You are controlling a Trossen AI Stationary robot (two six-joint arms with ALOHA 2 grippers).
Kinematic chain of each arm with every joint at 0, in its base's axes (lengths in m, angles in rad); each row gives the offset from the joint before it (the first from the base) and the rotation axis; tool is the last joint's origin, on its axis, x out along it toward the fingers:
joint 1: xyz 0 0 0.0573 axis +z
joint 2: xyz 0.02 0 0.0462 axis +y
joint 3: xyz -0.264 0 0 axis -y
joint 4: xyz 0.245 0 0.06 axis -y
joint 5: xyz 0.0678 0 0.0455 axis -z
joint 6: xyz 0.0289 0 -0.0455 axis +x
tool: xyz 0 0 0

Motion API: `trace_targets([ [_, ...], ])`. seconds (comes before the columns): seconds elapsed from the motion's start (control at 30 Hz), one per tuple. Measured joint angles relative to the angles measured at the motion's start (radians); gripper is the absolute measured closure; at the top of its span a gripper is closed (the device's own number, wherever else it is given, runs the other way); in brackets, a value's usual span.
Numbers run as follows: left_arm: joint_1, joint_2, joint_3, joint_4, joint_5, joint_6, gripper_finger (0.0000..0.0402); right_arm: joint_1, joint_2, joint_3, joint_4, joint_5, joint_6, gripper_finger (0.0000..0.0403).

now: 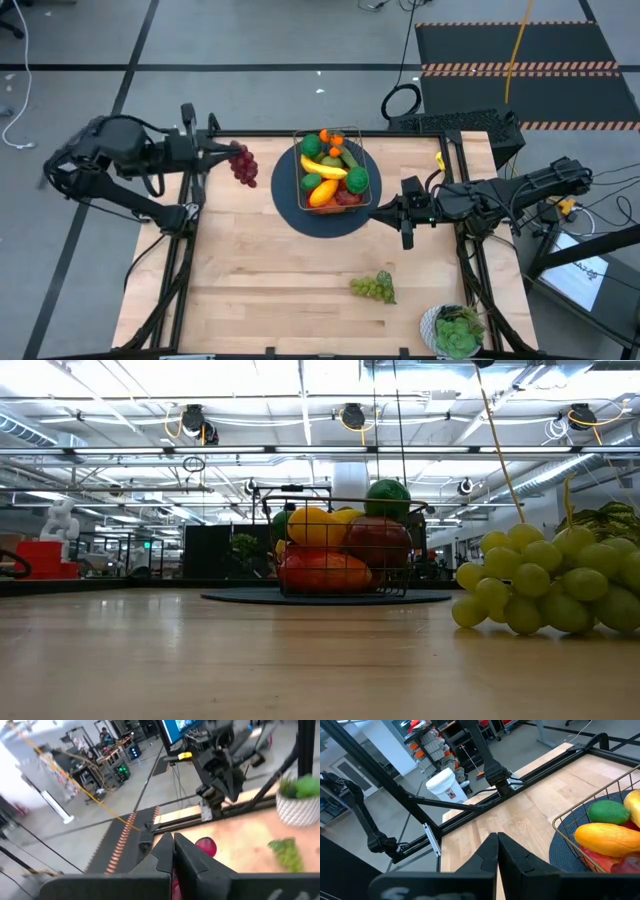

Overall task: Build produce basket
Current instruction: Put the red grapes into the gold wire basket

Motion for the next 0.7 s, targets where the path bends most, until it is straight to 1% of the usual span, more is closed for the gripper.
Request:
trace_targets([
  [0.23, -0.002, 0.025, 0.0, 0.0, 0.001, 0.233, 0.0395, 0.0, 0.0, 0.0, 0.0, 0.0, 0.0, 0.0403],
  [0.33, -0.008, 0.034, 0.0, 0.002, 0.002, 0.297, 0.0399, 0.0, 0.0, 0.0, 0.0, 0.0, 0.0, 0.0403],
  [0.53, -0.008, 0.036, 0.0, 0.003, 0.002, 0.314, 0.0393, 0.0, 0.0, 0.0, 0.0, 0.0, 0.0, 0.0403],
  [0.7, -0.008, 0.037, 0.0, 0.004, 0.002, 0.268, 0.0396, 0.0, 0.0, 0.0, 0.0, 0.0, -0.001, 0.0403],
])
